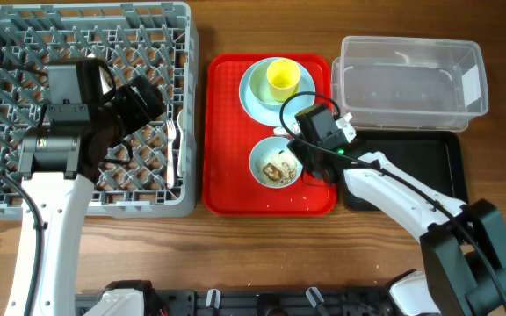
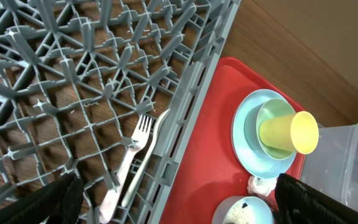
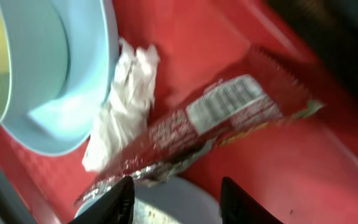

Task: Sort waste into correct bins and load items into the dishwasher rack
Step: 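Reach the right gripper to the tissue and wrapper and grasp them, then carry the tissue and wrapper into the clear bin and release, then move the right gripper to the rice bowl and grip its rim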

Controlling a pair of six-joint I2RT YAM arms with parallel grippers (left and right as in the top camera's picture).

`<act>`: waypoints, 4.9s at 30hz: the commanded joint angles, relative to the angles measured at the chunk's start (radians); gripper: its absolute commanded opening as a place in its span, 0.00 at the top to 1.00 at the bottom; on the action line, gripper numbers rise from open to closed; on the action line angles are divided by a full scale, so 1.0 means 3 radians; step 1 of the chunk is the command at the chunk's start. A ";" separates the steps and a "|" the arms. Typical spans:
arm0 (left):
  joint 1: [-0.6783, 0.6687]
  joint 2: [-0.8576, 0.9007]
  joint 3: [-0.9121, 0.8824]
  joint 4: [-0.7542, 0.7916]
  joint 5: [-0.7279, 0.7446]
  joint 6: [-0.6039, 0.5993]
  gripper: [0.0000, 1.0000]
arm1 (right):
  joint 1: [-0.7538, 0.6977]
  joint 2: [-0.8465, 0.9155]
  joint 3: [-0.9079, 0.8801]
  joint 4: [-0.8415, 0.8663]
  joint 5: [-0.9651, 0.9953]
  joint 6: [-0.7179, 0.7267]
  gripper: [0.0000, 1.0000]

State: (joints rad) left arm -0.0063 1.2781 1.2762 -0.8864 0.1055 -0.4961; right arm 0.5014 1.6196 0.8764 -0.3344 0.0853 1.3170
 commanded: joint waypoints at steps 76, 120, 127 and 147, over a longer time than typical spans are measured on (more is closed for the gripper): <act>0.0018 0.0004 0.0004 0.0008 0.0029 -0.0033 0.00 | -0.0280 0.0327 0.2251 -0.1904 -0.0123 -0.3143 0.36; 0.0018 0.0004 0.0004 0.0008 0.0029 -0.0033 0.00 | -0.0193 -0.0165 0.1670 -0.1427 0.0432 -0.2898 0.87; 0.0018 0.0004 0.0004 0.0006 0.0029 -0.0033 0.00 | -0.0676 -0.0113 0.1667 -0.1325 0.1508 -0.2883 0.86; 0.0018 0.0003 0.0004 0.0008 0.0029 -0.0033 0.00 | -0.1413 0.0106 0.1766 -0.1297 -0.0305 -0.3363 0.04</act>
State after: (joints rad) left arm -0.0059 1.2781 1.2762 -0.8864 0.1055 -0.4965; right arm 0.0814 1.7744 1.3750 -0.6571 0.1585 0.3553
